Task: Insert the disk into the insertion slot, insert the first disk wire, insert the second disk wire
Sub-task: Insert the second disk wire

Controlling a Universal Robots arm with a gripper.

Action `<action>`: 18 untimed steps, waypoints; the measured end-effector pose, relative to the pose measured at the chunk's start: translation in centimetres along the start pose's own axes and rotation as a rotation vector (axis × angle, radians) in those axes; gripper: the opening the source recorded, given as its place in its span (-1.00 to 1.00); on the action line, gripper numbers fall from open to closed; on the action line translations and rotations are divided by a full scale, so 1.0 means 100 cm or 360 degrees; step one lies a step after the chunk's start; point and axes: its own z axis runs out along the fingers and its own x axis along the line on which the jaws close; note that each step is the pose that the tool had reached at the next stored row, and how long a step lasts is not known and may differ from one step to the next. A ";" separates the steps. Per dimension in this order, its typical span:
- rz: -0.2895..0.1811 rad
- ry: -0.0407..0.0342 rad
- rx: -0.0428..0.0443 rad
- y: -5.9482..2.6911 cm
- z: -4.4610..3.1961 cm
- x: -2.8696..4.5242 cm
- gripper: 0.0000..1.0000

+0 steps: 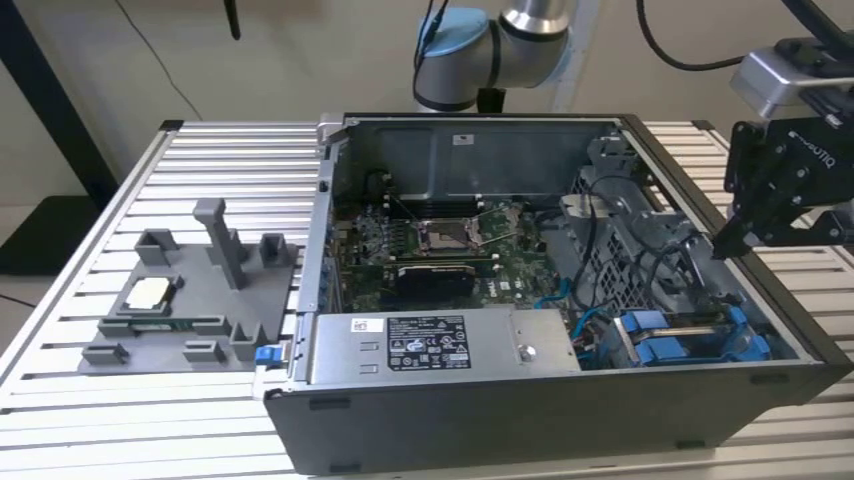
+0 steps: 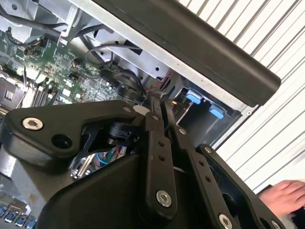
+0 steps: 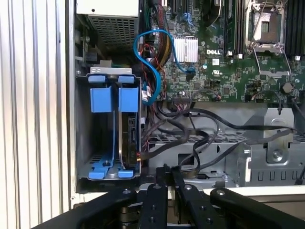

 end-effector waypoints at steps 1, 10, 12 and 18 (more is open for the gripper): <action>0.0000 0.0000 0.0002 0.0021 0.0000 0.0002 -0.68; -0.0002 0.0000 0.0016 0.0237 -0.0006 0.0025 -0.68; -0.0002 0.0000 0.0019 0.0288 -0.0006 0.0030 -0.68; -0.0003 0.0000 0.0025 0.0406 -0.0008 0.0049 -0.68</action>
